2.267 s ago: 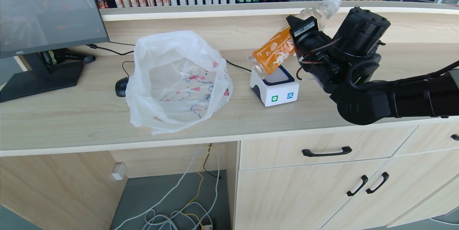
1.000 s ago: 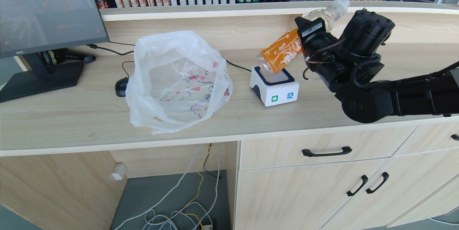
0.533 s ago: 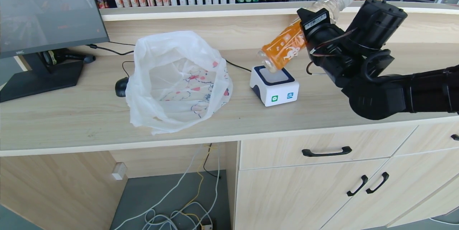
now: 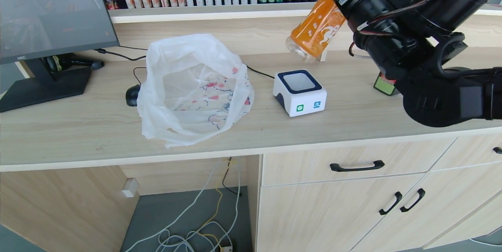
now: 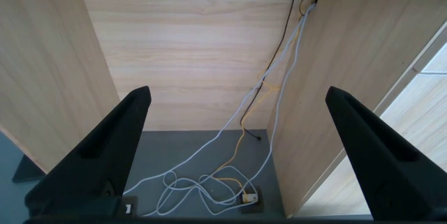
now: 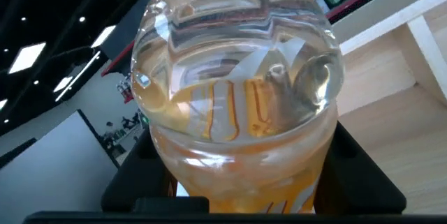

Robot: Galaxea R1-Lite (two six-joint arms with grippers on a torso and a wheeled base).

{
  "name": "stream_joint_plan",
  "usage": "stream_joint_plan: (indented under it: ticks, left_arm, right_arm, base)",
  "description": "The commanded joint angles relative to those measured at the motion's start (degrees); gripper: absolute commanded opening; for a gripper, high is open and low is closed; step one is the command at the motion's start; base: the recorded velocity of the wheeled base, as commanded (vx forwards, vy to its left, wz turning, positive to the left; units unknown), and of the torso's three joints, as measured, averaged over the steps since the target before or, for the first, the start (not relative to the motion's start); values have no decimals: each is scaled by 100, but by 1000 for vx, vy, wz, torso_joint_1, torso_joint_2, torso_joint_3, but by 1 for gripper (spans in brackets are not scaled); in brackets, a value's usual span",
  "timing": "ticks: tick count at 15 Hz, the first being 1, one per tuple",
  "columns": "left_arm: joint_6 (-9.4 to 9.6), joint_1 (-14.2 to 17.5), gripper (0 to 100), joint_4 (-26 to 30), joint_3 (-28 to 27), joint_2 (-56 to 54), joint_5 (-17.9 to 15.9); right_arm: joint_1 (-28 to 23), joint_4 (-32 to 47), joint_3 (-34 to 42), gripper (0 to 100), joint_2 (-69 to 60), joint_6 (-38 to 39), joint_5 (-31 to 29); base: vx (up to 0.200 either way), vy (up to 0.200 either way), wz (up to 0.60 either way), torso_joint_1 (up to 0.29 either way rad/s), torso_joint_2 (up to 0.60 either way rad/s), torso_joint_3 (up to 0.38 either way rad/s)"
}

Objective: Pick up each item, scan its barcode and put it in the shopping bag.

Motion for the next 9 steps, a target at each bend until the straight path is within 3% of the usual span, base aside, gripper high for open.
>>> stream_joint_plan:
  ticks: [1, 5, 9]
  left_arm:
    - [8, 0, 100, -2, 0, -2, 1]
    - [8, 0, 100, -2, 0, -2, 1]
    - [8, 0, 100, -2, 0, -2, 1]
  right_arm:
    - [185, -131, -11, 0, -134, -421, 21]
    - [527, -931, 173, 0, -47, -1537, 188]
    - [554, -931, 340, 0, -170, -1599, 162]
  base:
    - [0, 0, 0, 0, 0, 0]
    - [0, 0, 0, 0, 0, 0]
    - [0, 0, 0, 0, 0, 0]
